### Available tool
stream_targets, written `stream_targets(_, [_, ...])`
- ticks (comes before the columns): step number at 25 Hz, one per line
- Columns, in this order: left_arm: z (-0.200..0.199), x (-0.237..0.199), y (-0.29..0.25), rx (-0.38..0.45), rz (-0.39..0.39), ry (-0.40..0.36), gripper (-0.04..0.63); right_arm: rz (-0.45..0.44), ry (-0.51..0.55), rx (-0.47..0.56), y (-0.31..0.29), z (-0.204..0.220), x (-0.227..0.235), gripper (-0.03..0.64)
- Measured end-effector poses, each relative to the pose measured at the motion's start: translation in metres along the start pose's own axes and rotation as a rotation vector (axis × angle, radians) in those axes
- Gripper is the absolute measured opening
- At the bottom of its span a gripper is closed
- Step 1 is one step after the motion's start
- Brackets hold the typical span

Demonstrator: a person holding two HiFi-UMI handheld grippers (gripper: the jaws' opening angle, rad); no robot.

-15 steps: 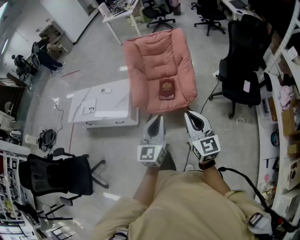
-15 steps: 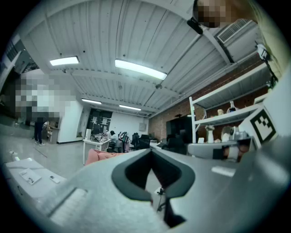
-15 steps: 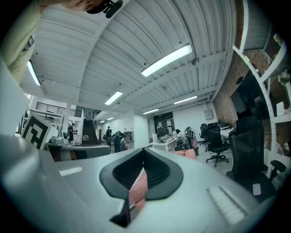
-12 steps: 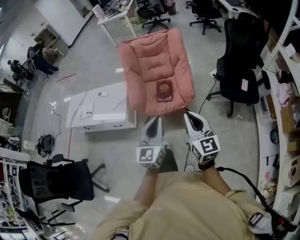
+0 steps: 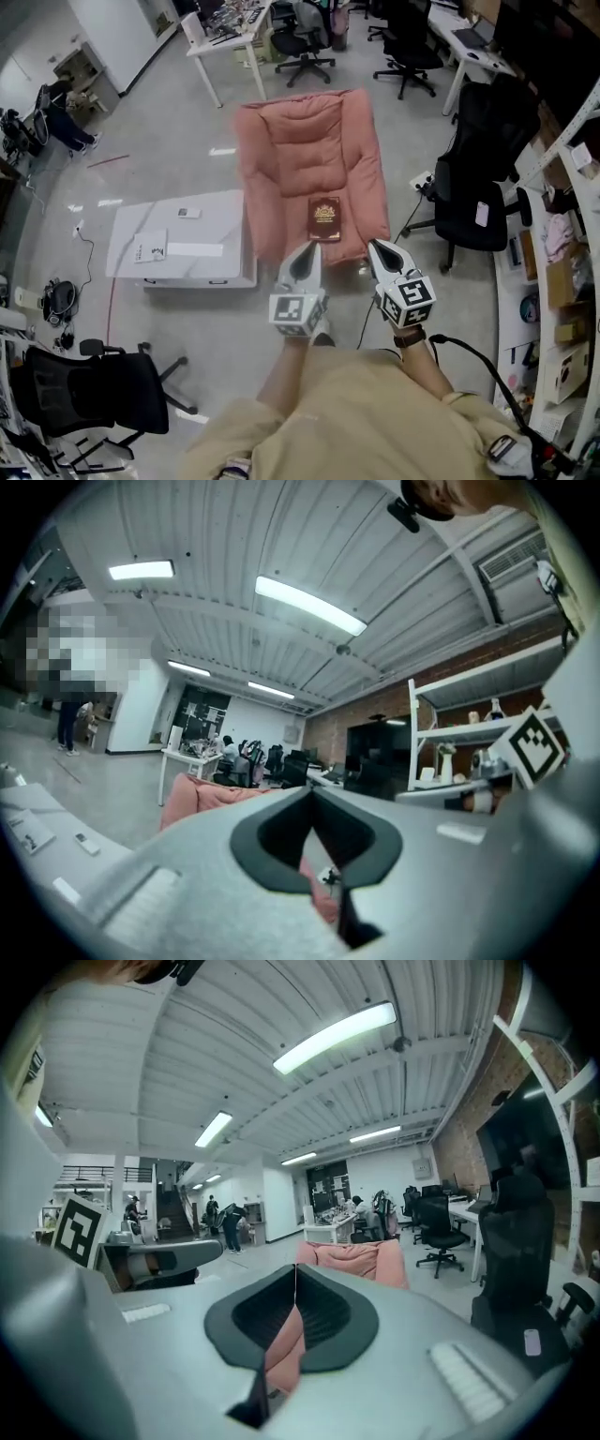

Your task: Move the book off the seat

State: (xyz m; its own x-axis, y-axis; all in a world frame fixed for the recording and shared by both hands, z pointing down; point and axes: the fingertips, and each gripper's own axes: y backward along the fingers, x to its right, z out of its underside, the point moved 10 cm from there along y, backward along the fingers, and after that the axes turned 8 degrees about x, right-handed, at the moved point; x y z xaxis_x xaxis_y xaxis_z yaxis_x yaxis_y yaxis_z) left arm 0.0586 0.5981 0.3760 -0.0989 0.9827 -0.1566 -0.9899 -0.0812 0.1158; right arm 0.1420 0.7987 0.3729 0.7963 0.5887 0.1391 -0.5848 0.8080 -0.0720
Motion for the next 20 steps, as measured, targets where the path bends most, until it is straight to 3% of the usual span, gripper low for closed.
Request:
stream_targets(5, [0.050, -0.072, -0.033, -0.191, 0.024, 0.184, 0.003, -0.024, -0.036, -0.170, -0.059, 0.040, 0.005, 0.028])
stream_targets(7, [0.075, -0.096, -0.043, -0.242, 0.000, 0.237, 0.003, -0.021, -0.063, -0.259, -0.079, 0.060, 0.015, 0.031])
stream_targets(11, [0.118, -0.120, -0.069, -0.372, -0.043, 0.269, 0.003, -0.021, -0.138, -0.393, -0.112, 0.098, 0.046, 0.031])
stream_targets(20, [0.245, -0.164, -0.151, -0.785, -0.148, 0.382, 0.003, -0.125, -0.340, -0.668, -0.226, 0.214, 0.136, 0.031])
